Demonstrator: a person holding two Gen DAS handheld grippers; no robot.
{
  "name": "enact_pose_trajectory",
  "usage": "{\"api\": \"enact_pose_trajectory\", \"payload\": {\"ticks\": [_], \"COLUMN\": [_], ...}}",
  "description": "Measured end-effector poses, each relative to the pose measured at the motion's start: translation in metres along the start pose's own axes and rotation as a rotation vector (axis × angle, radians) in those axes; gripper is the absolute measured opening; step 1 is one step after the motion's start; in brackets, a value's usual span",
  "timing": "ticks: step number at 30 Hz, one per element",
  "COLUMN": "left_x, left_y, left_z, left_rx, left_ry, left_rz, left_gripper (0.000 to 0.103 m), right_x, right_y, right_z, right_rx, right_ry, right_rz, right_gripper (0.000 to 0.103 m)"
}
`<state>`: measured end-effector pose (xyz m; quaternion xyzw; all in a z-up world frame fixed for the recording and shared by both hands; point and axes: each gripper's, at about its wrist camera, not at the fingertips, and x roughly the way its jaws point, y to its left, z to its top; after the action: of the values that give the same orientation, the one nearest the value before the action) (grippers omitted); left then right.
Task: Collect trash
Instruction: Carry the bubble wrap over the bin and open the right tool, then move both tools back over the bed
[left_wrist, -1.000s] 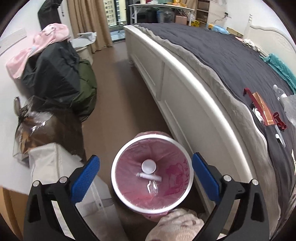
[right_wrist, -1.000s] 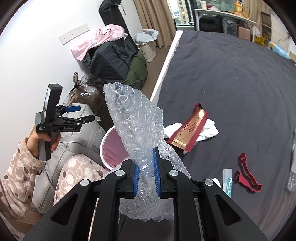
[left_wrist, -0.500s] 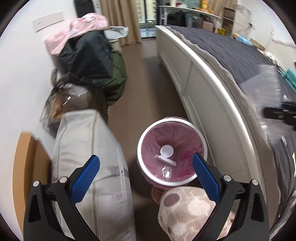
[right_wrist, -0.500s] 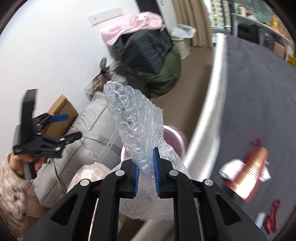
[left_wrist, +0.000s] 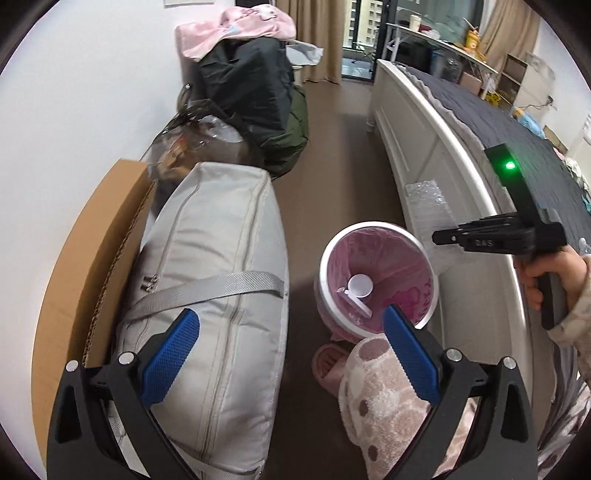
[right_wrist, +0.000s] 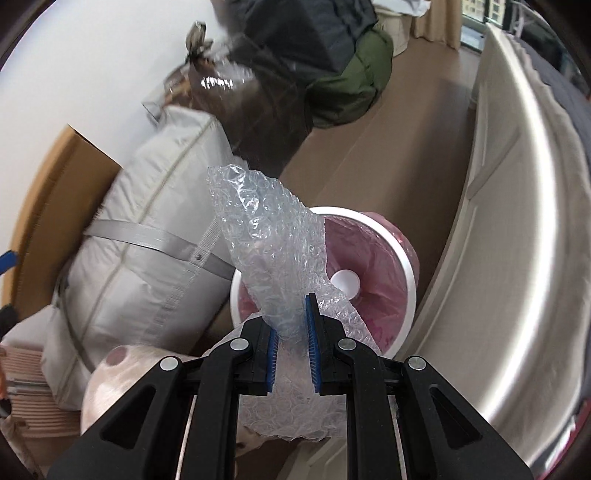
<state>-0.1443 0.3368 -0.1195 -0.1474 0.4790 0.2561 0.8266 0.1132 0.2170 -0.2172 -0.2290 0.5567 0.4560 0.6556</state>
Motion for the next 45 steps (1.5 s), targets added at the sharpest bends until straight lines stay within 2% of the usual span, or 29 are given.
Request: {"api": "enact_pose_trajectory", "payload": {"ticks": [7, 8, 9, 10, 11, 12, 15, 19, 27, 31, 38, 45], "left_x": [0.004, 0.004, 0.004, 0.005, 0.005, 0.004, 0.003, 0.000, -0.016, -0.026, -0.048, -0.063], "left_y": [0.016, 0.019, 0.020, 0.022, 0.024, 0.025, 0.028, 0.025, 0.002, -0.021, -0.077, -0.156], "left_z": [-0.004, -0.004, -0.004, -0.004, -0.003, -0.004, -0.002, 0.001, 0.012, 0.022, 0.033, 0.030], "left_rx": [-0.034, -0.038, -0.040, -0.043, -0.045, -0.046, -0.051, -0.051, 0.005, 0.053, 0.133, 0.271], "left_ry": [0.006, 0.004, 0.003, 0.004, 0.003, 0.001, -0.003, -0.012, -0.048, -0.075, -0.127, -0.149], "left_rz": [0.008, 0.010, 0.010, 0.010, 0.012, 0.014, 0.019, 0.016, 0.018, 0.007, -0.055, -0.159], "left_gripper": [0.098, 0.098, 0.098, 0.098, 0.098, 0.098, 0.098, 0.098, 0.098, 0.098, 0.098, 0.098], "right_x": [0.038, 0.041, 0.045, 0.048, 0.048, 0.046, 0.043, 0.034, -0.020, -0.053, -0.140, -0.230], "right_y": [0.003, 0.003, 0.005, 0.006, 0.009, 0.012, 0.024, 0.035, 0.038, 0.038, 0.016, -0.051], "right_z": [0.007, 0.008, 0.009, 0.011, 0.012, 0.012, 0.013, 0.012, 0.000, -0.020, -0.073, -0.154], "right_rx": [-0.053, -0.058, -0.064, -0.071, -0.088, -0.111, -0.180, -0.226, -0.141, -0.148, -0.086, 0.091], "right_ry": [0.074, 0.081, 0.090, 0.094, 0.085, 0.073, 0.063, 0.051, -0.089, -0.158, -0.311, -0.474], "right_rz": [-0.060, -0.062, -0.068, -0.076, -0.095, -0.125, -0.196, -0.218, -0.069, -0.043, -0.036, -0.114], "right_gripper": [0.016, 0.021, 0.041, 0.056, 0.078, 0.085, 0.094, 0.094, 0.095, 0.095, 0.095, 0.096]}}
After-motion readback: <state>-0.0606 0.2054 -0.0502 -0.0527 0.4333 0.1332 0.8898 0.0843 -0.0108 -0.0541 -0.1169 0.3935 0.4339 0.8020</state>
